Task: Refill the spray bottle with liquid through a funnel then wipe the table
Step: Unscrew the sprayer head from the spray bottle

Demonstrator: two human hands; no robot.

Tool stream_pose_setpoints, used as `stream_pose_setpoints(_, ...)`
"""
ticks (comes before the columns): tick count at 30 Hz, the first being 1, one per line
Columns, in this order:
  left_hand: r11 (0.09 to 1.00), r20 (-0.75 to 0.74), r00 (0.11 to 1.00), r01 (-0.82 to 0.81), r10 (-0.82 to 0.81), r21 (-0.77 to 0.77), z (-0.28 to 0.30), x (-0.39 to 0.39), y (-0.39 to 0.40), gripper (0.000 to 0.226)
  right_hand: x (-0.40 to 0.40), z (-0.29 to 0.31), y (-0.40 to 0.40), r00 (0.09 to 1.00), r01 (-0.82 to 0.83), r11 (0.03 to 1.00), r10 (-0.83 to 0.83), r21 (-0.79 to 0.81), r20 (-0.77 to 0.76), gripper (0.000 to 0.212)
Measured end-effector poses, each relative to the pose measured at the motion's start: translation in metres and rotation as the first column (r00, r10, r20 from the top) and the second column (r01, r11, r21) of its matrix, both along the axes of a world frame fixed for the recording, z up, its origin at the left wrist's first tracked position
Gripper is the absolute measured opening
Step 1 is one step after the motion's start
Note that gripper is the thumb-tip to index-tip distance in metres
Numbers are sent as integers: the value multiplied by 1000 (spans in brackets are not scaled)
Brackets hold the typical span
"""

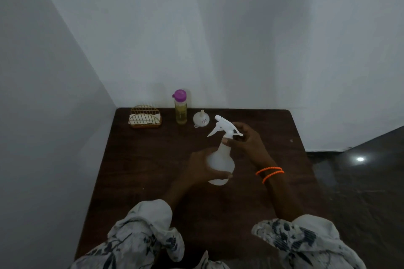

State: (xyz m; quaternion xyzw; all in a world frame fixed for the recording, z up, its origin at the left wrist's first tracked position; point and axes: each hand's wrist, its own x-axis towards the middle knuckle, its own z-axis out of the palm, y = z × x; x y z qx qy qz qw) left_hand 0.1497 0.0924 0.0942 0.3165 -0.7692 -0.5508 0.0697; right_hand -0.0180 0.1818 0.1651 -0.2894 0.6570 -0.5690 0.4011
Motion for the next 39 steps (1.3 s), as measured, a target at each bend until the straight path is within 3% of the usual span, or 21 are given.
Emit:
stream_pose_setpoints(6,1000,-15,1000,-22,22,-14,0,2,1,86,-5,3,3,996,-89,996,89,-22,27,52)
stream_pose_setpoints(10,1000,-16,1000,-1,1,-31,3,2,2,89,-1,6,2,998,-50,998,51,23,-33,57)
stream_pose_setpoints(15,999,-18,999,-30,29,-21,0,4,2,89,-5,0,4,997,-61,998,62,-11,44,56)
stream_pose_setpoints(21,1000,-6,1000,-12,12,-25,-2,7,3,89,1,1,1,999,-48,998,48,40,-2,58)
stream_pose_setpoints(31,999,-5,1000,-3,2,-36,2,7,3,95,0,4,1,993,-108,992,110,64,-36,49)
stream_pose_setpoints(39,999,-19,1000,-12,11,-44,1,9,0,92,-1,5,1,995,-95,995,95,-6,2,51)
